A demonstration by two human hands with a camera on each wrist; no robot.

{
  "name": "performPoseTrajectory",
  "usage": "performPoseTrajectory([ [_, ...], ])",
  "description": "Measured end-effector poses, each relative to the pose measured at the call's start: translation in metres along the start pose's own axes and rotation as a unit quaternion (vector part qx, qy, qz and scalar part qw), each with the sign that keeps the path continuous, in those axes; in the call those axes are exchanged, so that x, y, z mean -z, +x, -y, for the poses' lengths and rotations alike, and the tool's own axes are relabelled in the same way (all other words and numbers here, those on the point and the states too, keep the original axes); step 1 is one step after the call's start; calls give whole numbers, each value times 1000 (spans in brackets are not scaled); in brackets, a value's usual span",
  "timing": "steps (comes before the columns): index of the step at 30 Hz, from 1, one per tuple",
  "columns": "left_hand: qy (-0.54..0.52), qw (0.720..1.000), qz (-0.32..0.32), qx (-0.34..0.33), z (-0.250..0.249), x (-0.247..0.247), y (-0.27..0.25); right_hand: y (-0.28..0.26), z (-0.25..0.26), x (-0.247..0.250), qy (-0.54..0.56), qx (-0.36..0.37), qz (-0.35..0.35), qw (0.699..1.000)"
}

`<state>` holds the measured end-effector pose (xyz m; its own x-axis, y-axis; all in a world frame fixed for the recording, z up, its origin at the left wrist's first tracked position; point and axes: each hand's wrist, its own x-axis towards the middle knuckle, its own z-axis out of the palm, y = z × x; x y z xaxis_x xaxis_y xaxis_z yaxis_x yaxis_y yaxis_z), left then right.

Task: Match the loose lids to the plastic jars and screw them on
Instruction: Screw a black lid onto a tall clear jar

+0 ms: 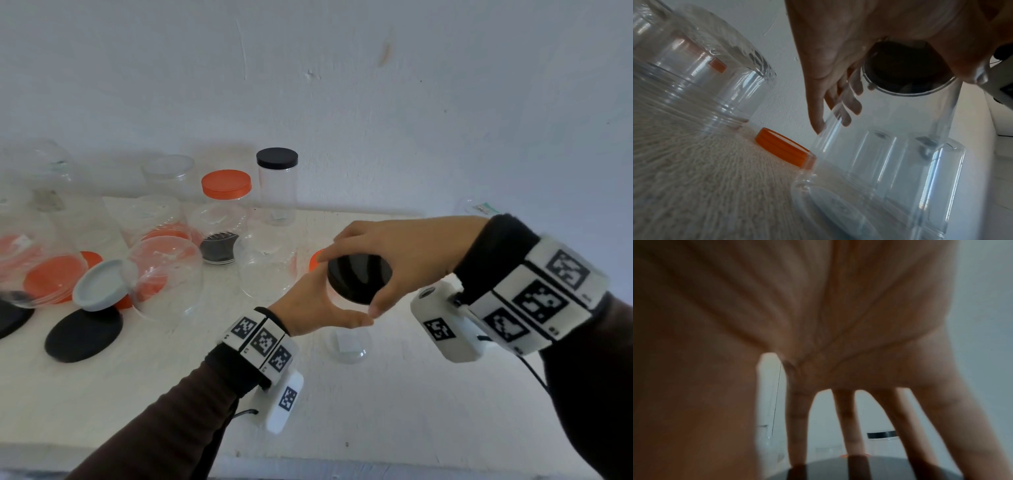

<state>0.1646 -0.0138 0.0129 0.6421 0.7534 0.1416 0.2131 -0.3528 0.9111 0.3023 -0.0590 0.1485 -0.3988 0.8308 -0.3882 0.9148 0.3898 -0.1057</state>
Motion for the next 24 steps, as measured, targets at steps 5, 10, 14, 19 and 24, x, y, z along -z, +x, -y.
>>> performPoseTrajectory([
  [5,-13,1000,2,2,-2,1,-1,4,10,-5,-58,-23,-124,990],
  [10,-7,1000,4,2,-3,1,-2,2,8,-5,-86,-28,-78,993],
  [14,3,1000,5,1,-4,0,-2,4,3,-3,-40,5,-57,998],
  [19,3,1000,-2,-5,-5,-1,-3,6,2,-5,-45,-4,-107,993],
  [24,8,1000,20,-13,-7,4,-1,6,-3,-6,-21,-8,-99,995],
])
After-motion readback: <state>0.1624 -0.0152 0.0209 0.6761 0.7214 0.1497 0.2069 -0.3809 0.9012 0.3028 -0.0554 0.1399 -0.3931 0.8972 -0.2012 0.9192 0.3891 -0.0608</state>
